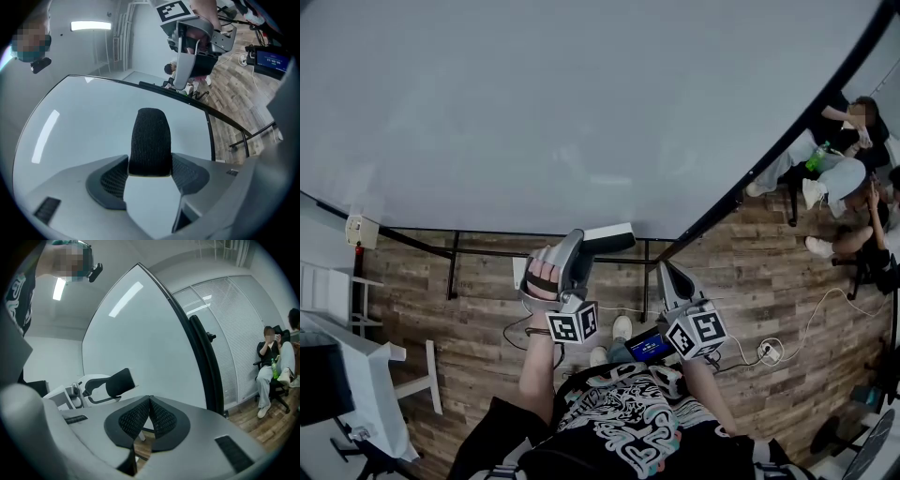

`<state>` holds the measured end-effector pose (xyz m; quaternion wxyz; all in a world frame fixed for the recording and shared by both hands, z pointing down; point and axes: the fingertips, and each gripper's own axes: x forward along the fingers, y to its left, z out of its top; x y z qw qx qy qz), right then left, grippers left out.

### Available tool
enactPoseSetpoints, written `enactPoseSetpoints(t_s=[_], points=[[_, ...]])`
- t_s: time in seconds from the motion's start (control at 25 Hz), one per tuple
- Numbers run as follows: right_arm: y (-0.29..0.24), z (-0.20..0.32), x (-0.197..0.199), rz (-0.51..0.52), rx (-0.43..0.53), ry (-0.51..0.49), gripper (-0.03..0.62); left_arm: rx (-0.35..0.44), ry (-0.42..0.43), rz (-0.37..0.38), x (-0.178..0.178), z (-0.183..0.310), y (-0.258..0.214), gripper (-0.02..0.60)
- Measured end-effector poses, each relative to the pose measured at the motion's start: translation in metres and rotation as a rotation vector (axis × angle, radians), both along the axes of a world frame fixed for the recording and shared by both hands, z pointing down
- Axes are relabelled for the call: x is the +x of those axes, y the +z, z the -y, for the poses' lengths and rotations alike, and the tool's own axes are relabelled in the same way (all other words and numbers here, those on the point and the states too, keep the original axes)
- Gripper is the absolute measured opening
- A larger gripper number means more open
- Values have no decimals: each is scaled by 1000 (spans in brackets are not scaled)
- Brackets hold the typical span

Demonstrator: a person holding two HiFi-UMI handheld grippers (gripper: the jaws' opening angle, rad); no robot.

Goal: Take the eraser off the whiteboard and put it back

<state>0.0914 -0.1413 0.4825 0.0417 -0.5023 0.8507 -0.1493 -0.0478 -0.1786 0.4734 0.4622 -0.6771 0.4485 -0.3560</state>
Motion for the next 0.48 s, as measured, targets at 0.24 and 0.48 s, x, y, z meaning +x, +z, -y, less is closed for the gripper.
enactPoseSetpoints(t_s=[0.24,0.48], points=[[4,12,4,-1,-12,-9,15,-9,-15,-3,2,12,4,281],[8,23,5,0,-22,-18,15,-18,-20,-9,4,22,6,282]])
